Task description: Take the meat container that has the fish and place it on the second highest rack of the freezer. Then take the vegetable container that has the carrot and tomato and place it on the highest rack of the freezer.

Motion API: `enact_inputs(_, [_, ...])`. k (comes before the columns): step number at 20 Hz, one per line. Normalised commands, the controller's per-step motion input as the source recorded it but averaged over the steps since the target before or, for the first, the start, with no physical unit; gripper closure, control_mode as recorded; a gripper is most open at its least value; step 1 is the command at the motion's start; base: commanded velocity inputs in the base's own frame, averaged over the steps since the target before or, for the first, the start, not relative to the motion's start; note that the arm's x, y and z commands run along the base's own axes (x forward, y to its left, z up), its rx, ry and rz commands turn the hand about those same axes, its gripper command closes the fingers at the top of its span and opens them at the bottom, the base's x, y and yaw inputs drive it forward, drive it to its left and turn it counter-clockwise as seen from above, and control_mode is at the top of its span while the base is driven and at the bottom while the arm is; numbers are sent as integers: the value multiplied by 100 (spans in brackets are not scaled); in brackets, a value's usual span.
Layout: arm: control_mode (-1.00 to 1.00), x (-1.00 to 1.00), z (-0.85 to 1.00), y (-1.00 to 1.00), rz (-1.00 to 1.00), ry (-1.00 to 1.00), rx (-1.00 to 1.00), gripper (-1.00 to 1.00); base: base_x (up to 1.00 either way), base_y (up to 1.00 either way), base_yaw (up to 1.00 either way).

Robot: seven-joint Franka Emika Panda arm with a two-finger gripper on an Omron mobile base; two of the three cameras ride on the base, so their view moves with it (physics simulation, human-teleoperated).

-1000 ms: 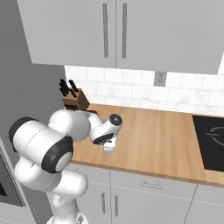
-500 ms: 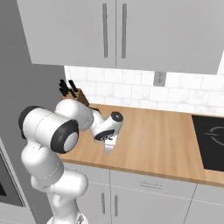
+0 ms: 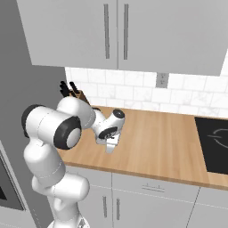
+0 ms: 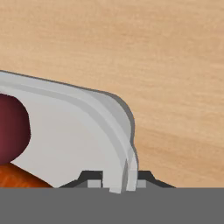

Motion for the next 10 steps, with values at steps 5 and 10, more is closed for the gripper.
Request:
enact_inputs(5, [-100, -54, 8, 7, 0, -6, 0, 100, 0, 0, 0])
enact_inputs(10, [-100, -73, 59, 14, 0, -18, 0, 100, 0, 0, 0])
